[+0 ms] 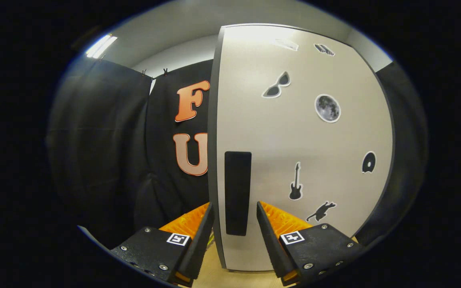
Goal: Open the shoe cabinet door, grab the shoes and put them into the shoe cabinet, then close the shoe cabinet door.
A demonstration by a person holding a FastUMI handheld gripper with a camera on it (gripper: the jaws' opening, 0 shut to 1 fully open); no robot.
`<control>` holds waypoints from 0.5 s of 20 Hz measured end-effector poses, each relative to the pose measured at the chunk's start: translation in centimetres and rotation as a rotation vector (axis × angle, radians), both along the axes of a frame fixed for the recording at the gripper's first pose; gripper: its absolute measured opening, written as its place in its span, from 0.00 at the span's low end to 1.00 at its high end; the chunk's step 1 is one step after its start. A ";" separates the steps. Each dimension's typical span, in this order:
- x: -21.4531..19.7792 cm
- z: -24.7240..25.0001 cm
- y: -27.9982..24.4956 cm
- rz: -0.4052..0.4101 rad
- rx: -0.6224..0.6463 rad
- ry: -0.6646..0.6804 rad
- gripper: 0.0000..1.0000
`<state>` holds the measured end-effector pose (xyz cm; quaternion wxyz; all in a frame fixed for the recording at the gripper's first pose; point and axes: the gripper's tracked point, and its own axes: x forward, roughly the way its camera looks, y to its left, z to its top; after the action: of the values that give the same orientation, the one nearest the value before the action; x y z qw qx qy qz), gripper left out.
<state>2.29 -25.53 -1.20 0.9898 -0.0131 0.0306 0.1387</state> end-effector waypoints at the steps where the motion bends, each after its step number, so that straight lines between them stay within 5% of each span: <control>1: -1.6 0.2 -0.8 -0.012 0.004 0.000 0.68; 10: -16.9 3.8 -7.5 -0.138 0.011 -0.061 0.75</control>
<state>-14.60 -33.00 2.59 0.9975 -0.0100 0.0004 0.0699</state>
